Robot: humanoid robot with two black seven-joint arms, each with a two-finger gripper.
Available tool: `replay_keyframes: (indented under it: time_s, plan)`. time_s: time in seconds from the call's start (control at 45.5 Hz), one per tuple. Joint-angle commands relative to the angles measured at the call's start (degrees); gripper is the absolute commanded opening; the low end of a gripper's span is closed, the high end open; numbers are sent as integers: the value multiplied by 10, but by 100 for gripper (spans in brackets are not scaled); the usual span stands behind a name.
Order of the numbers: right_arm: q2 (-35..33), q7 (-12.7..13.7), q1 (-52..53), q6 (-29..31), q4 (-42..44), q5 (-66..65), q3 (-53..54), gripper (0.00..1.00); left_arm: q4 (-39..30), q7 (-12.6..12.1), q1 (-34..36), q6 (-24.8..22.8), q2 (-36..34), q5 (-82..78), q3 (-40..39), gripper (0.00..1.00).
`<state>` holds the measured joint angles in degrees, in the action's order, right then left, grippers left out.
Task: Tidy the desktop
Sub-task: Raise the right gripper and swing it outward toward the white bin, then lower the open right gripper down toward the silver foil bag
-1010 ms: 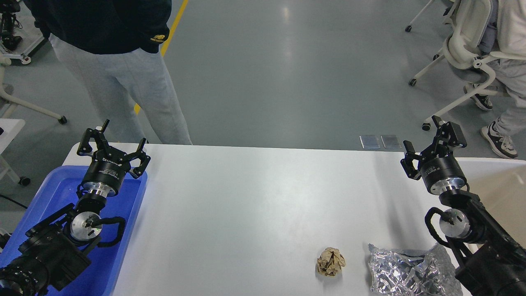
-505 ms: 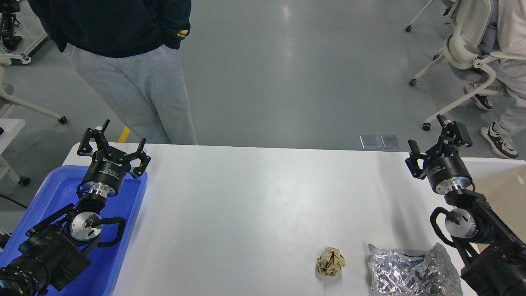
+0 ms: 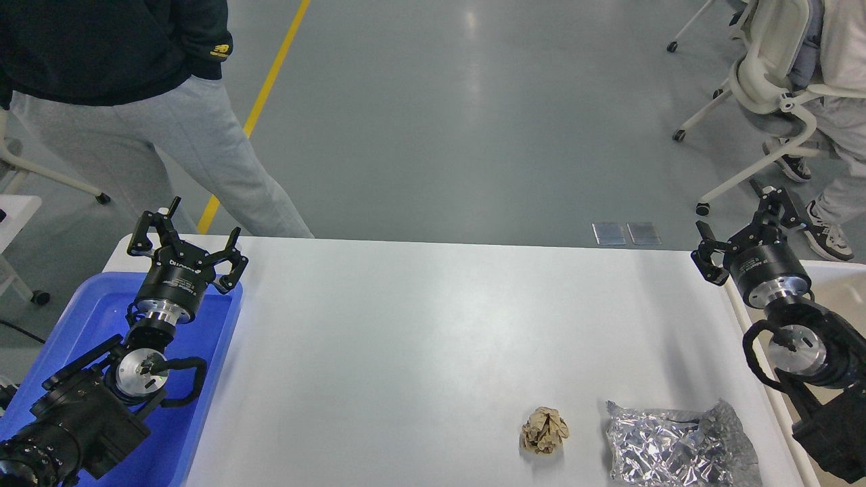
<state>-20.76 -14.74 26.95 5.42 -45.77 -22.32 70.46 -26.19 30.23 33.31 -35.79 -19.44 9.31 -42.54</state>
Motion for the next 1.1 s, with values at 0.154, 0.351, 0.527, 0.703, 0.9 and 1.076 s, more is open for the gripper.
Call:
replay_keyframes:
  time_s: [0.154,0.351,0.527,0.703,0.9,1.076]
  plan:
    - [-140,63,-40,19,-110,24,-133,99,0,0,0,0,0,0,0,100]
    - [-204,63,-39,19,-144,0,-174,99,0,0,0,0,0,0,-1,100]
    - [-279,65,-38,39,-192,-76,-224,100,0,0,1,-1,0,1,-1,100]
    - [-335,63,-40,99,-229,-174,-248,100,0,0,1,-1,-1,1,-1,100]
    - [-384,63,-53,98,-289,-336,-274,100,0,-1,1,-2,-1,1,-1,100]
    - [-422,49,-67,97,-322,-433,-297,99,0,-1,1,-2,-1,1,-1,100]
